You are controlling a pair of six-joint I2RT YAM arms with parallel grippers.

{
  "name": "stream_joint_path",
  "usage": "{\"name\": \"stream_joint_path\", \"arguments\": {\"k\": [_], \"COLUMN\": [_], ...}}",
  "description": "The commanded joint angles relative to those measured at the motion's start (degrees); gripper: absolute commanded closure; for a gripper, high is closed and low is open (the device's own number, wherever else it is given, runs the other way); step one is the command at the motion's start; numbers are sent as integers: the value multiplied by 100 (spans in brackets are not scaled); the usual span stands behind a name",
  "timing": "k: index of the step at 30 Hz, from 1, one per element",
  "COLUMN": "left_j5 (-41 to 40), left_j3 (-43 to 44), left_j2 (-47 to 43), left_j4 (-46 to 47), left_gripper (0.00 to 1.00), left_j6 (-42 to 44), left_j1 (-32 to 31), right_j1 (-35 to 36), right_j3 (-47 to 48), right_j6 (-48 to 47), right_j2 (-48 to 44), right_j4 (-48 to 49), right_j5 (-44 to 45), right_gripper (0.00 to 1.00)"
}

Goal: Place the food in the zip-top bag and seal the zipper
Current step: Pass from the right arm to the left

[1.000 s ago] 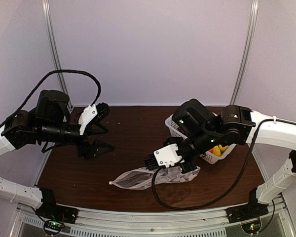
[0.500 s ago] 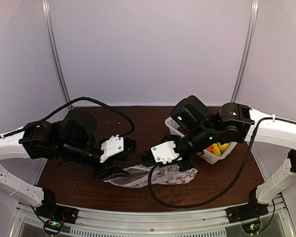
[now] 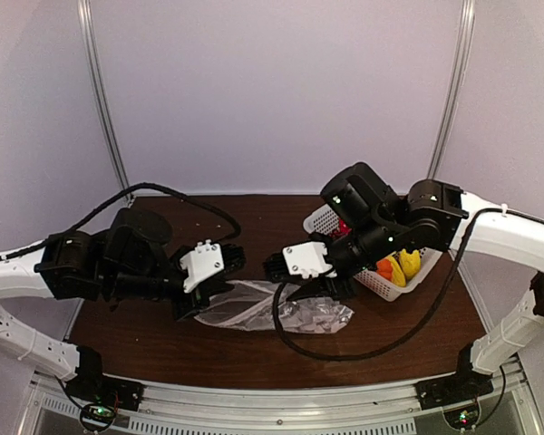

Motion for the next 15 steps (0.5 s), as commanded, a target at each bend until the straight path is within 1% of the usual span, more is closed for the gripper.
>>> {"name": "stream_joint_path", "arguments": {"k": [1, 3, 4, 5, 6, 7, 8, 10, 11, 12, 13, 15], "left_j5": [-1543, -2286, -2857, -3431, -3756, -3827, -3787, -3353, -2959, -2330, -2090, -1456], "left_j3": [185, 562, 789, 1048, 1373, 1555, 1665, 1687, 1606, 1494, 1352, 1112], "left_j2": [-315, -348, -335, -311, -249, -182, -82, 189, 432, 639, 851, 1298], "left_j4": [-358, -878, -1129, -1351, -1552, -1674, -1734, -1725, -1624, -1403, -1278, -726], "left_gripper": [100, 100, 100, 100, 100, 100, 100, 100, 100, 100, 100, 100], "left_j6": [-293, -569, -812, -1088, -1217, -1209, -1181, -1278, -1306, -1302, -1332, -1437], "left_j1": [338, 727, 924, 1082, 1187, 1232, 1239, 1250, 1251, 1253, 1256, 1255], "right_j1": [-1413, -2296, -2678, -3013, -3258, -3489, -3675, -3970, -4058, -4183, -4241, -4402], "right_j3": [29, 47, 2, -80, -167, -270, -358, -556, -676, -787, -914, -1095], "right_j6": [418, 769, 1012, 1295, 1544, 1743, 1889, 2118, 2183, 2285, 2362, 2433], "right_j2": [-386, -497, -555, -590, -618, -626, -625, -609, -603, -604, -610, -580], "right_j4": [232, 441, 690, 917, 1120, 1265, 1343, 1457, 1479, 1531, 1576, 1646], "right_j5": [-780, -1306, -1453, -1443, -1267, -1089, -920, -566, -288, -55, 166, 509], "right_gripper": [56, 47, 43, 40, 39, 39, 38, 38, 38, 38, 38, 37]}}
